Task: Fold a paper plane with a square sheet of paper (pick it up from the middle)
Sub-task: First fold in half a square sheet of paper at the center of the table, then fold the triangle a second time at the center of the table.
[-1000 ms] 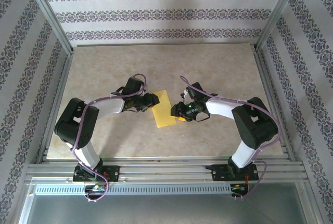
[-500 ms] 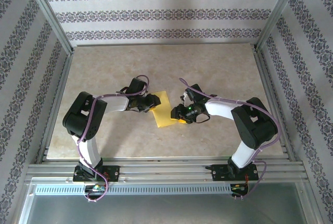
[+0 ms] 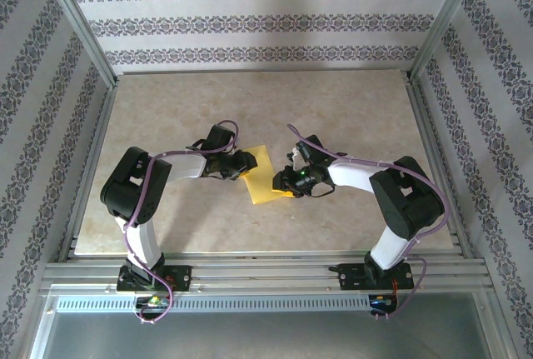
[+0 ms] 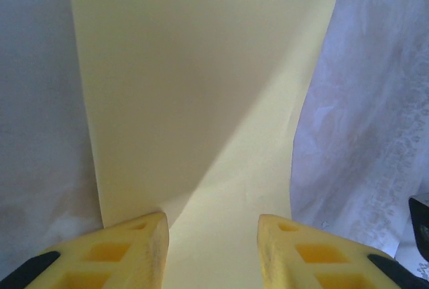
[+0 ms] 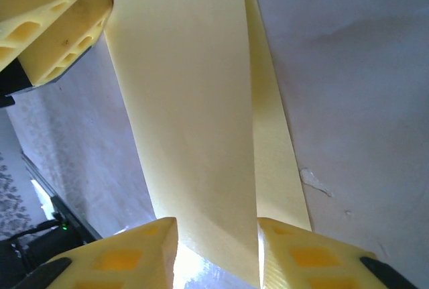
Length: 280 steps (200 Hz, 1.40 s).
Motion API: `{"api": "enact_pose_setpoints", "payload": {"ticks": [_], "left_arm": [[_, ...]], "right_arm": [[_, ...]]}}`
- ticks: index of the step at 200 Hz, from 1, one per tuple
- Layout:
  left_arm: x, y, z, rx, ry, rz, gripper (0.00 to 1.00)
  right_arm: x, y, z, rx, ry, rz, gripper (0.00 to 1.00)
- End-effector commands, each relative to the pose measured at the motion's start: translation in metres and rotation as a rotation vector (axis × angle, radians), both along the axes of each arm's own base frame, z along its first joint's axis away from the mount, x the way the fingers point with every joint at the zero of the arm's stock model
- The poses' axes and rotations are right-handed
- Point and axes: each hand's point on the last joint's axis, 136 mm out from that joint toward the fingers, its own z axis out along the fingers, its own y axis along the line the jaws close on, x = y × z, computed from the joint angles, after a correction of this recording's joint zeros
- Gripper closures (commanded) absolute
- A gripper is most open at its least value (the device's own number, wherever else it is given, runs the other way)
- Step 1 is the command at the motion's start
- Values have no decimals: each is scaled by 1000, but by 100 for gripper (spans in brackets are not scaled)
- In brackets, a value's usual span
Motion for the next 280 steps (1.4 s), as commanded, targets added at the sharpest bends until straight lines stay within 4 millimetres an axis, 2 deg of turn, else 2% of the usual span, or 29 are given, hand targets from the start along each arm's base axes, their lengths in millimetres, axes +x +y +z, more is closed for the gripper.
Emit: {"api": "enact_pose_setpoints", "payload": {"ticks": [1,31,89,130,170,213,280], "left_arm": [[-5,-1,-13,19,32,-11,59],[-5,-1,-11,26,24,-26,59],[-3,-3,-10,27,17,-40,59],[-2,-6,-6,18,5,-60,59],[0,-11,4,-8,-26,-90,59],[11,-22,30,-67,-131,-128,55],[11,-18,0,2,-63,-135,63]], "right_arm": [[-5,3,4,42,10,-12,68],[2,-4,5,33,-14,-55,74],[12,1,6,46,-10,-74,85],[9,-13,2,-8,0,-117,91],[12,-16,2,-18,-1,-129,93],[7,-22,-4,-58,31,-127,95],[13,-20,2,-32,10,-133,91]]}}
